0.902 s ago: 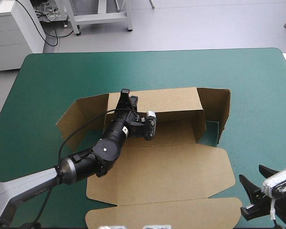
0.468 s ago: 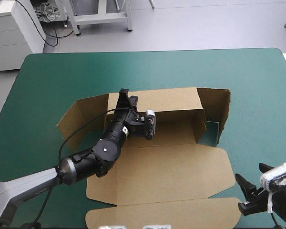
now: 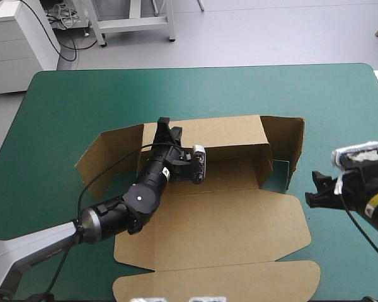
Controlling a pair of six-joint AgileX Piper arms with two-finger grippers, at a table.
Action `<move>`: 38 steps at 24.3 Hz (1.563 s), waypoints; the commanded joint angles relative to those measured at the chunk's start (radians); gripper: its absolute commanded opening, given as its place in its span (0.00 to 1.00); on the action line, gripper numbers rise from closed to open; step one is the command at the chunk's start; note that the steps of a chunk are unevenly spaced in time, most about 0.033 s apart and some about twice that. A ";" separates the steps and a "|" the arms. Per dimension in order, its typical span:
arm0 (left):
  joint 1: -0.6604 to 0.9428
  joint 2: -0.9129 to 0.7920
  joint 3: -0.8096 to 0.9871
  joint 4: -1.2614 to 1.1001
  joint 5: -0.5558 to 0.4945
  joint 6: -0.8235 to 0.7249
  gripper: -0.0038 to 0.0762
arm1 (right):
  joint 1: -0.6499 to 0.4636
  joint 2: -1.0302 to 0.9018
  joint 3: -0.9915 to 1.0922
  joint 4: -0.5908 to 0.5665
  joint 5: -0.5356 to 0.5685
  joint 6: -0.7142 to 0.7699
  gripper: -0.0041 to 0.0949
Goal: Fold the box
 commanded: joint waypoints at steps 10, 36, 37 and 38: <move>-0.004 -0.028 -0.022 -0.005 0.045 -0.014 0.04 | -0.122 0.369 -0.364 -0.017 -0.061 -0.063 0.78; -0.004 -0.028 -0.022 -0.005 0.053 0.000 0.04 | -0.499 0.964 -0.794 0.656 0.232 -0.462 0.77; -0.004 -0.028 -0.022 -0.005 0.053 0.000 0.04 | -0.499 0.957 -0.780 0.656 0.232 -0.462 0.77; -0.004 -0.028 -0.022 -0.005 0.053 0.000 0.04 | -0.499 0.949 -0.760 0.656 0.232 -0.462 0.77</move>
